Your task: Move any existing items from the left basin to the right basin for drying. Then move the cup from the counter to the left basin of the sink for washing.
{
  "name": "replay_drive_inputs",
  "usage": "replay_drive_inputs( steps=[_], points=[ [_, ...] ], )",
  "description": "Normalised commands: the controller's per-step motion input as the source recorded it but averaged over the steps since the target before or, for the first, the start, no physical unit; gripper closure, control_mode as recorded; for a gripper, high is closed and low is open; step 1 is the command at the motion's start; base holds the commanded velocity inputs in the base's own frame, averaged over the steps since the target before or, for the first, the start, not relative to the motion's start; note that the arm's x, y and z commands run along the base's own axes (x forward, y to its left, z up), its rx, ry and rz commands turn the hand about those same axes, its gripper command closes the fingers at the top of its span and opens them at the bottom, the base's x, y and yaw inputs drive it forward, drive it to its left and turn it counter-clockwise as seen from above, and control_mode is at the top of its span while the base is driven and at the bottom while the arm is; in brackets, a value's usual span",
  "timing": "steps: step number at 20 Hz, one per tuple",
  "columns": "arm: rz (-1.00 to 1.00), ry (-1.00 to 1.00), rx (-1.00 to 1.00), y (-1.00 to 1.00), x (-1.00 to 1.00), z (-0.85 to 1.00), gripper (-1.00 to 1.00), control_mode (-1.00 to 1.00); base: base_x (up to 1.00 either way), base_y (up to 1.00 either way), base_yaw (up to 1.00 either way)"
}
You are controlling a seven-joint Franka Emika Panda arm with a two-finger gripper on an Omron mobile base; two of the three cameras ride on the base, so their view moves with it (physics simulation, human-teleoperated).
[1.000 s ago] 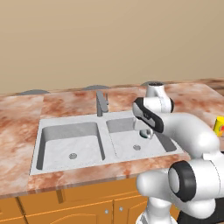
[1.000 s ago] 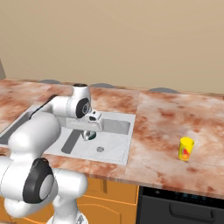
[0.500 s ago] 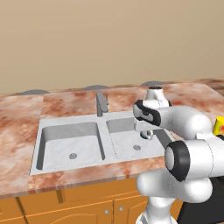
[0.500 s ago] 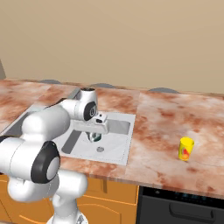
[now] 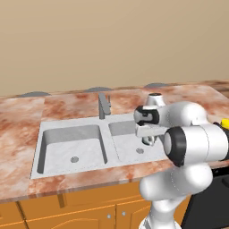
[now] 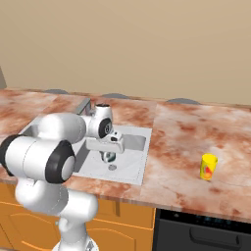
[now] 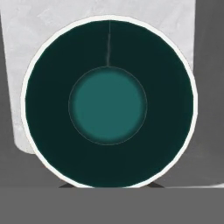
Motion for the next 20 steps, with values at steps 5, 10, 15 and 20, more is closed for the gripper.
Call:
replay_drive_inputs(
  steps=[5,10,15,20],
  points=[
    [0.00,0.01,0.00,-0.04,0.19,-0.35,1.00,-1.00,0.00,0.00,0.00],
    [0.00,0.00,0.00,-0.05,0.16,-0.38,1.00,-1.00,0.00,0.00,0.00],
    [0.00,0.00,0.00,-0.04,0.09,-0.33,1.00,-1.00,0.00,0.00,0.00],
    [0.00,0.00,0.00,-0.05,0.09,-0.27,1.00,-1.00,0.00,0.00,0.00]
  ],
)
